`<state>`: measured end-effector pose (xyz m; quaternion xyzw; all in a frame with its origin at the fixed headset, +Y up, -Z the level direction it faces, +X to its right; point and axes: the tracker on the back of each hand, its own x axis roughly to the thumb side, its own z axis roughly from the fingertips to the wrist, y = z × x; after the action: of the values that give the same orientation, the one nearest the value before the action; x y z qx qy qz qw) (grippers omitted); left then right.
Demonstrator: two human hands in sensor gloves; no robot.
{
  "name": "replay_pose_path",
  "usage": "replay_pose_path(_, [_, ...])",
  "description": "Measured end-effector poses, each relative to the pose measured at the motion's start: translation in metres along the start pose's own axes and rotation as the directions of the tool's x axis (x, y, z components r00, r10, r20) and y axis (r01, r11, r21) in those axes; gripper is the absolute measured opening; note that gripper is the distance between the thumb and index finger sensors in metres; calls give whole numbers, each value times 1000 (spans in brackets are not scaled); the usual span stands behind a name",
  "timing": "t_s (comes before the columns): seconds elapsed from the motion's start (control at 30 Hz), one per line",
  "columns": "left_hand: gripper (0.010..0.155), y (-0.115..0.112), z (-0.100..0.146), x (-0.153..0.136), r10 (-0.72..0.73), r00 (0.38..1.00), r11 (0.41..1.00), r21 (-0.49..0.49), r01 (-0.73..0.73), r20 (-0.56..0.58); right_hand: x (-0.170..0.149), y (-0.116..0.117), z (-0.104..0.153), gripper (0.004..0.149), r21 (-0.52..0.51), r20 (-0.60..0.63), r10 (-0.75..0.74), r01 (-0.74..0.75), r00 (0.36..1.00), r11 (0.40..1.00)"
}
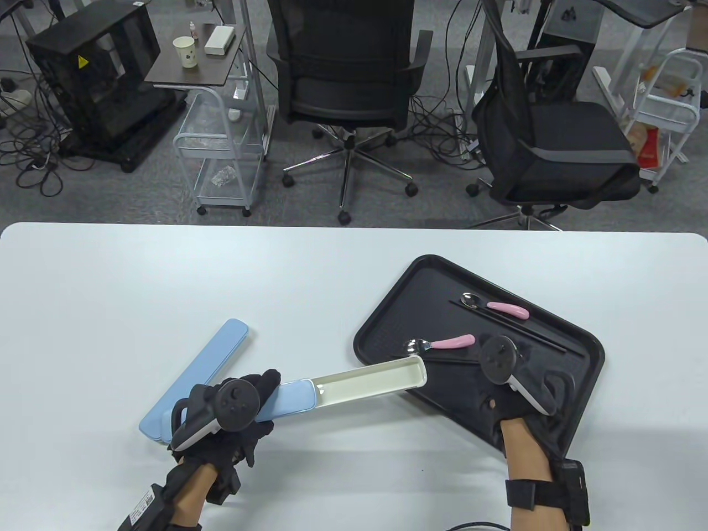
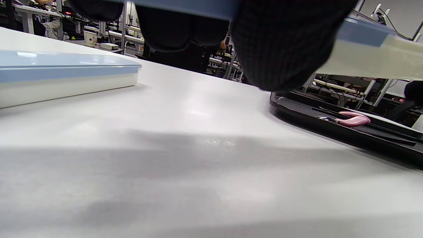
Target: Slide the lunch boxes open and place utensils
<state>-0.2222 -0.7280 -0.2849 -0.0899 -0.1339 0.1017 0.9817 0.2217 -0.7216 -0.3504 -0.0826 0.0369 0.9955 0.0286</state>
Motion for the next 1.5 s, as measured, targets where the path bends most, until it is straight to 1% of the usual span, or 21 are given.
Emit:
replay_pose_path(0.03, [83, 0, 0, 0, 0, 1000, 1000, -1, 0, 2, -2, 4, -6, 63, 34, -17, 31, -31, 999, 999])
replay_pose_path(0.13, [83, -1, 0, 0, 1, 1000, 1000, -1, -1, 7, -5, 18, -22, 67, 90, -41, 105, -101, 994, 991])
replay_pose_path(0.2, [83, -2, -1, 0, 1, 1000, 1000, -2, -1, 10, -7, 26, -29, 73, 119, -58, 133, -125, 989, 985])
replay_pose_path(0.23, [83, -2, -1, 0, 2, 1000, 1000, -3, -2, 11, -9, 30, -33, 73, 132, -62, 139, -130, 988, 983])
replay_pose_path(0.4, [83, -2, -1, 1, 4, 1000, 1000, -9, -4, 12, -16, 48, -43, 68, 173, -93, 187, -169, 978, 970])
replay_pose_path(0.43, [83, -2, -1, 1, 3, 1000, 1000, -10, -3, 14, -19, 50, -44, 65, 167, -94, 158, -140, 983, 976])
replay_pose_path(0.5, [83, -2, -2, 2, 0, 1000, 1000, -12, 1, 17, -20, 51, -45, 63, 166, -95, 111, -94, 989, 982])
replay_pose_path(0.57, [83, -3, -2, 3, -5, 1000, 1000, -17, 5, 18, -18, 51, -45, 59, 171, -100, 130, -112, 986, 979])
replay_pose_path(0.67, [83, -4, -2, 5, -13, 1000, 1000, -20, 13, 21, -12, 50, -43, 52, 83, -75, 221, -215, 972, 973])
replay_pose_path(0.73, [83, -5, -2, 5, -14, 1000, 1000, -20, 15, 24, -8, 51, -42, 47, 54, -52, 255, -253, 966, 966])
replay_pose_path(1.07, [83, -5, -2, 6, -14, 1000, 1000, -23, 15, 23, -3, 52, -42, 42, 105, -46, 276, -270, 960, 957])
replay_pose_path(1.13, [83, -5, -2, 5, -13, 1000, 1000, -24, 13, 21, -4, 51, -41, 42, 100, -44, 283, -277, 958, 956])
replay_pose_path(1.2, [83, -5, -2, 5, -12, 1000, 1000, -26, 12, 20, -5, 49, -37, 41, 59, -24, 295, -293, 955, 954])
replay_pose_path(1.27, [83, -5, -2, 5, -14, 1000, 1000, -27, 15, 19, -9, 46, -33, 41, 83, -22, 261, -258, 965, 962])
replay_pose_path(1.33, [83, -5, -2, 5, -17, 1000, 999, -30, 17, 21, -11, 38, -26, 41, 35, -13, 201, -201, 979, 979])
replay_pose_path(1.4, [83, -5, -2, 5, -23, 1000, 999, -35, 23, 20, -11, 24, -15, 41, -11, 4, 130, -130, 992, 991])
replay_pose_path(1.43, [83, -6, -2, 5, -24, 1000, 999, -36, 25, 20, -11, 20, -12, 41, -34, 13, 110, -110, 994, 993])
replay_pose_path(1.47, [83, -6, -2, 5, -25, 999, 999, -38, 26, 19, -8, 9, -3, 41, -90, 41, 69, -65, 997, 994])
replay_pose_path(1.5, [83, -6, -2, 5, -26, 999, 999, -39, 26, 19, -7, 4, 2, 41, -108, 53, 55, -49, 997, 993])
